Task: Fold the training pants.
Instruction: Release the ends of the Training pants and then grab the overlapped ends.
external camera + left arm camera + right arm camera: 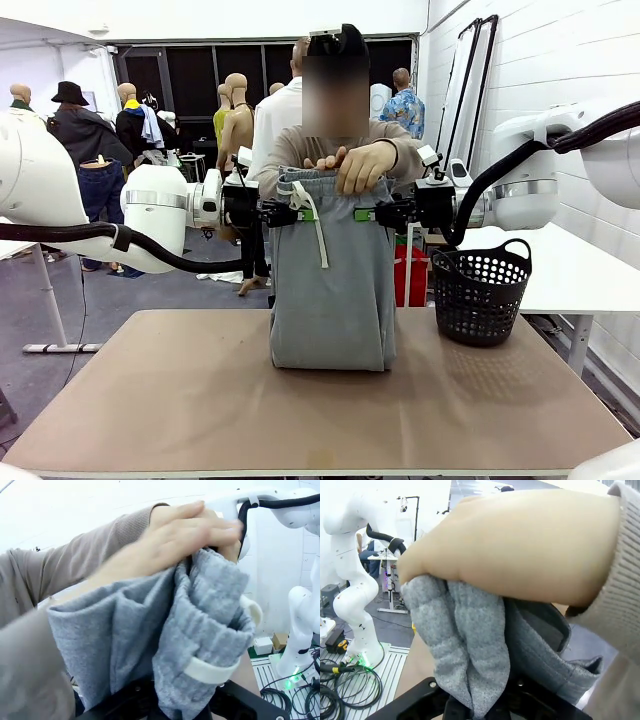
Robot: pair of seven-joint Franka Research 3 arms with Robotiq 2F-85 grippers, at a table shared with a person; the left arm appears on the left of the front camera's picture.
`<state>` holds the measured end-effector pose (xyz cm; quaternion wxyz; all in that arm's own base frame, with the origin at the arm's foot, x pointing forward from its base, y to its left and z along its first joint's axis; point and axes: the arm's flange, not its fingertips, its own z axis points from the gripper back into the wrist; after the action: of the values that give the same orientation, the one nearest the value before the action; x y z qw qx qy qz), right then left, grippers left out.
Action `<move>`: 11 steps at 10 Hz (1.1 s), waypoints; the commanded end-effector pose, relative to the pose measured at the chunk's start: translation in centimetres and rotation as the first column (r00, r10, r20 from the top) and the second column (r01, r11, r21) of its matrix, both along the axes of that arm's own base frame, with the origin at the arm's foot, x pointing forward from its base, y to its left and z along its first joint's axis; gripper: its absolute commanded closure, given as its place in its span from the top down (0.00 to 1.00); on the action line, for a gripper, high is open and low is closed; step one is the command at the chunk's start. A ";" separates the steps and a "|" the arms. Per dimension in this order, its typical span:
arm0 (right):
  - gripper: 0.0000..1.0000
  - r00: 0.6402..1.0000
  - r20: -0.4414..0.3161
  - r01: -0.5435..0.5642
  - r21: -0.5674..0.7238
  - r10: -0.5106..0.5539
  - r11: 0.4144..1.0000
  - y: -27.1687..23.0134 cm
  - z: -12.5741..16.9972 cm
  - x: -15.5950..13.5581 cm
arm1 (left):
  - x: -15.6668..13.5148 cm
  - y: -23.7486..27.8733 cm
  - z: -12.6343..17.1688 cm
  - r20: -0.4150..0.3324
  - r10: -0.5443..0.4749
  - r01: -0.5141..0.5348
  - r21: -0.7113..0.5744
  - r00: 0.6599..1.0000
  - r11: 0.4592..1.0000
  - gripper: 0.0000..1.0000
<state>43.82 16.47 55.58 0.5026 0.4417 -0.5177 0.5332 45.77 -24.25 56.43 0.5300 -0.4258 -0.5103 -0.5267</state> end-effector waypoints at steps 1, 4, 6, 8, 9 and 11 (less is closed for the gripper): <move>0.00 1.000 0.004 -0.012 0.006 0.012 1.000 0.1 0.2 -0.2 | -0.4 0.0 0.1 0.023 0.007 -0.007 -0.023 1.000 1.000 0.00; 0.00 1.000 0.004 -0.012 0.006 0.012 1.000 0.1 0.2 -0.2 | -0.4 0.0 0.1 0.023 0.007 -0.007 -0.023 1.000 1.000 0.00; 0.00 1.000 0.004 -0.012 0.006 0.012 1.000 0.1 0.2 -0.2 | -0.4 0.0 0.1 0.023 0.007 -0.007 -0.023 1.000 1.000 0.00; 0.00 1.000 0.004 -0.012 0.006 0.012 1.000 0.1 0.2 -0.2 | -0.4 0.0 0.1 0.023 0.007 -0.007 -0.023 1.000 1.000 0.00; 0.00 1.000 0.004 -0.012 0.006 0.012 1.000 0.1 0.2 -0.2 | -0.4 0.0 0.1 0.023 0.007 -0.007 -0.023 1.000 1.000 0.00; 0.00 1.000 0.004 -0.012 0.006 0.012 1.000 0.1 0.2 -0.2 | -0.4 0.0 0.1 0.023 0.007 -0.007 -0.023 1.000 1.000 0.00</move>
<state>43.81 16.47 55.59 0.5025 0.4417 -0.5177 0.5333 45.70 -24.24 56.47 0.5297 -0.4257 -0.5105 -0.5269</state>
